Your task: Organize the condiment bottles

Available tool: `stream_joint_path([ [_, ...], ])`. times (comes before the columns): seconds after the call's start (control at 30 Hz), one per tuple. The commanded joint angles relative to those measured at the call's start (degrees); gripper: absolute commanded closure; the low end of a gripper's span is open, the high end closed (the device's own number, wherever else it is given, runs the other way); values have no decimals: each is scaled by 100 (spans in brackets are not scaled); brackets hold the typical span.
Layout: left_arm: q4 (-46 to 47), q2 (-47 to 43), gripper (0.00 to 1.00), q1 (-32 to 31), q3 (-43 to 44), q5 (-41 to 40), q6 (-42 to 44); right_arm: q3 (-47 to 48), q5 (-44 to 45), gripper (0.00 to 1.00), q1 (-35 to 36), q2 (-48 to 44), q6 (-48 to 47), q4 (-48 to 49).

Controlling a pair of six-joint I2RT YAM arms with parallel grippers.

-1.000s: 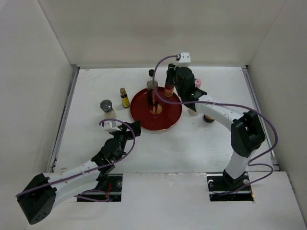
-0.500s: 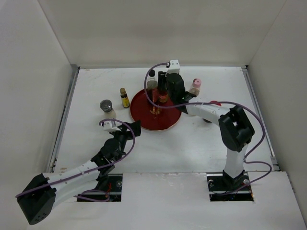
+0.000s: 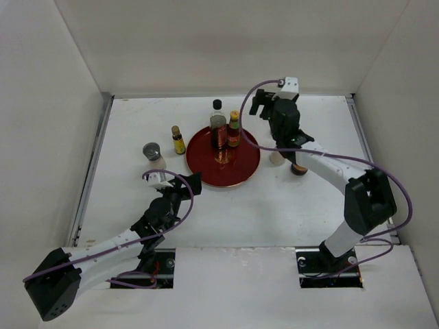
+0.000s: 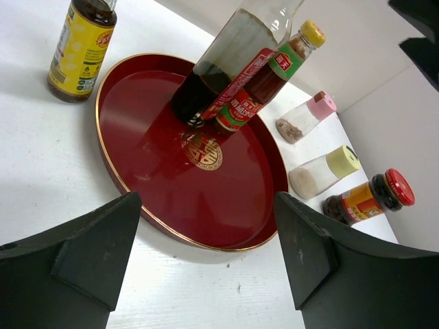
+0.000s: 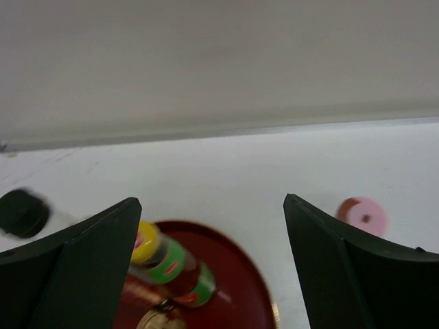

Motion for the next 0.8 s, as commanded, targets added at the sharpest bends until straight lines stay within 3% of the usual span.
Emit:
stream_joint_path([
  [0.0,316,-33,23,16,-23,64,-65,35,32,6,-618,98,207,-378],
  [0.27,342,116,23,7,-5,108,-100,1300,-301,1,-1287,1161,190,-2180],
  [0.43,386,213,23,16,-14,108,-118,1626,-398,3,-1437,1522,207,-2384],
  [0.6,404,283,22,34,-5,99,-118,2091,-513,20,-1621,1961,277,-2727],
  [0.77,404,178,22,51,-40,64,-118,2013,-600,27,-1788,2103,427,-2789],
])
